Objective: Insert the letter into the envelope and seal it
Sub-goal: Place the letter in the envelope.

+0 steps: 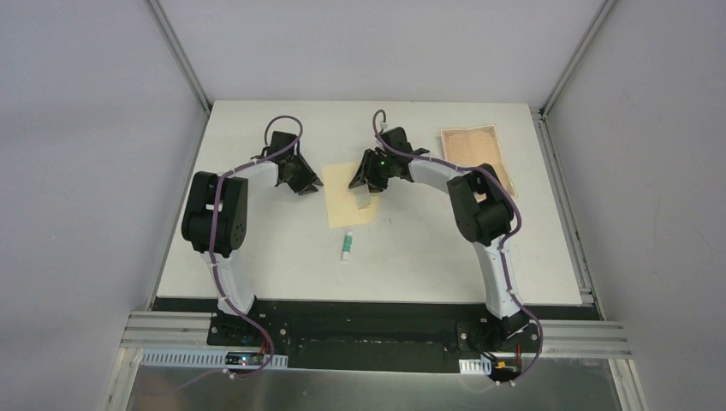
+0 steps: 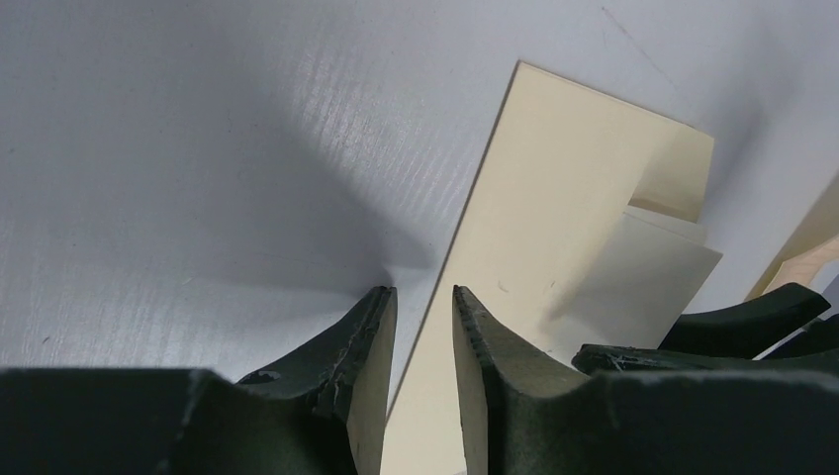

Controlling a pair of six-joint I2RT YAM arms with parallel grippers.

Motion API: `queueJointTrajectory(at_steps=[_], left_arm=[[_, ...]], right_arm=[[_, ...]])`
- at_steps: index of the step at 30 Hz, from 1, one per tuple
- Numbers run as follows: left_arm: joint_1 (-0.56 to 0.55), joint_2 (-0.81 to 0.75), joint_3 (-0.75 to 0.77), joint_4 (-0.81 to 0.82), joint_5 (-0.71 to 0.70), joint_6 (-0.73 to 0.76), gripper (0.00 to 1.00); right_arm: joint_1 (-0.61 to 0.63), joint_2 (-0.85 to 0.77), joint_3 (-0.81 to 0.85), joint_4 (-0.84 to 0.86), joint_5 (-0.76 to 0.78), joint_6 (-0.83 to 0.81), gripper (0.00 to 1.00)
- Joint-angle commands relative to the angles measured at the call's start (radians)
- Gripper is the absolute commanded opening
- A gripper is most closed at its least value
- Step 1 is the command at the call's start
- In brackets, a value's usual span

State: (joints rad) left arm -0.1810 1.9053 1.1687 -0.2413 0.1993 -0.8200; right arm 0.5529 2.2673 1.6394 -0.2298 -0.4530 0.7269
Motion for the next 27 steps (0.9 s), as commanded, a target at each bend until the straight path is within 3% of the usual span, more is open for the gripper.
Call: queueJointTrajectory(at_steps=[1,13,27], left_arm=[[0.013,-0.002,0.010,-0.067,0.014,0.051,0.31],[-0.011,-0.029,0.026,-0.021,0.121,0.067,0.38],[-0.041,0.042,0.086,-0.049,0.117,0.079,0.26]], right_arm=[[-0.009,-0.097,0.001,-0.056,0.075,-0.053,0.43],[-0.010,-0.137,0.012,-0.127,0.143,-0.085,0.47],[-0.010,-0.172,0.010,-0.205,0.240,-0.139,0.45]])
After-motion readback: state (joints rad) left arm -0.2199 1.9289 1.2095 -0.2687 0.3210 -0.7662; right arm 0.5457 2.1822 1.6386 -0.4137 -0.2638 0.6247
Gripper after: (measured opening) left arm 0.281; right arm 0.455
